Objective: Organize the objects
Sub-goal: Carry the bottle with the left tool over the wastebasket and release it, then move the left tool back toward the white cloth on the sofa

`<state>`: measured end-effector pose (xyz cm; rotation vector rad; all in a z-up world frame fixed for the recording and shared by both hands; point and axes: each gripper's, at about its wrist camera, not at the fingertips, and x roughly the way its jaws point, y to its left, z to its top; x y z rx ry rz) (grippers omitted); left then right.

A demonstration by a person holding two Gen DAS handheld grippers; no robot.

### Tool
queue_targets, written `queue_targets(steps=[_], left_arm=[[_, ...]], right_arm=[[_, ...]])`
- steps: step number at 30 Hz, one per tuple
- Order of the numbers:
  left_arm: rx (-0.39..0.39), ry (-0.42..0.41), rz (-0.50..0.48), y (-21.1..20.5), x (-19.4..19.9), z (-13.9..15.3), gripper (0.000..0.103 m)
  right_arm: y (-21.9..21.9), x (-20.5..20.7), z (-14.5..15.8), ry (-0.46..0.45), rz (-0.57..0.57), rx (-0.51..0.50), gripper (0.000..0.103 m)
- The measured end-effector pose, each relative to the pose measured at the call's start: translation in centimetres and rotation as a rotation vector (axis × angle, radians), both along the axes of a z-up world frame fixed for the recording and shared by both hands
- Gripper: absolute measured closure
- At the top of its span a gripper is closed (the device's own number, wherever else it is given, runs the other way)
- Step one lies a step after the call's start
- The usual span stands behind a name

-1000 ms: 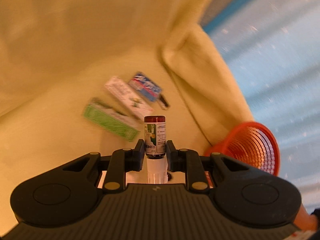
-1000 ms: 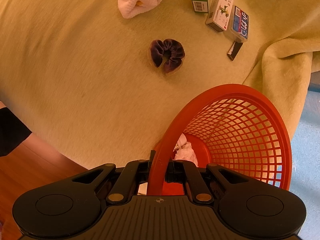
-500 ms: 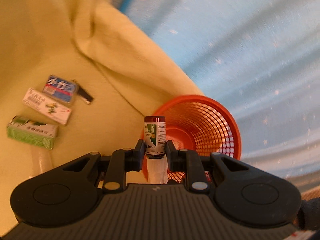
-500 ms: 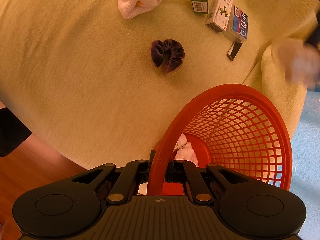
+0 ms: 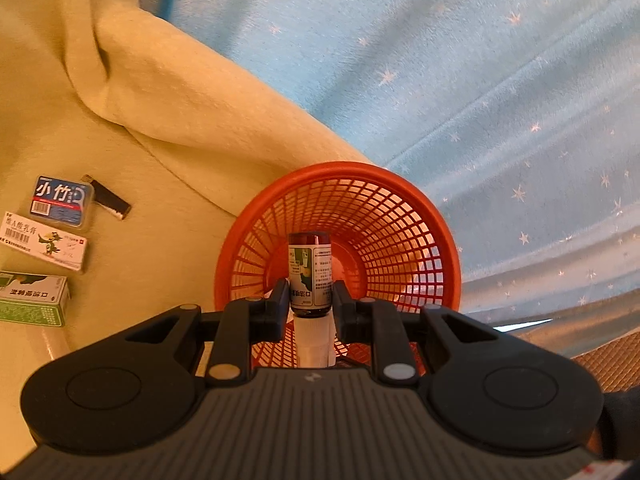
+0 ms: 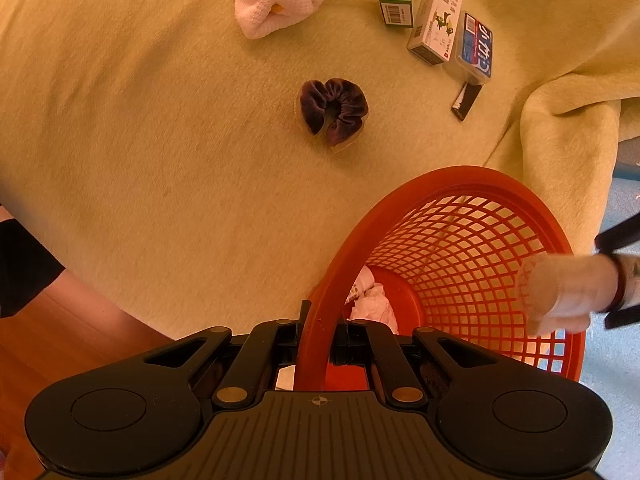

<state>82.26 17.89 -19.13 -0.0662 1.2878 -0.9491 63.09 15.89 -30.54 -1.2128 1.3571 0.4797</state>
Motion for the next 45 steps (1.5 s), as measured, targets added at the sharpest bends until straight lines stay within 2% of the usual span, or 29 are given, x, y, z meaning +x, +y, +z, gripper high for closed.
queue_targets(steps=[14,16,32,39,45], left_arm=[[-0.012,0.015,-0.033,-1.5,-0.4,-0.5,0.085],[-0.024,0.006,-0.033,-1.6,-0.5,-0.5,0.075],[-0.034,0.004,0.014,-0.3,0.2,-0.1,0.074],[-0.04,0.011,0.096,3.0,1.1,-0.2,0.074],[-0.003,0.005,0.207,7.6,2.4,-1.0,0.074]], right_arm=[[-0.3,-0.1,0.1,-0.004,-0.008,0.008,0.101],[-0.3,-0.1,0.1,-0.005,-0.008,0.008,0.101],[-0.3,-0.2,0.3,-0.008,-0.002,0.012,0.101],[-0.3,-0.4,0.2,-0.008,0.003,0.009,0.101],[-0.2,-0.5,0.1,-0.008,0.009,0.005,0.101]])
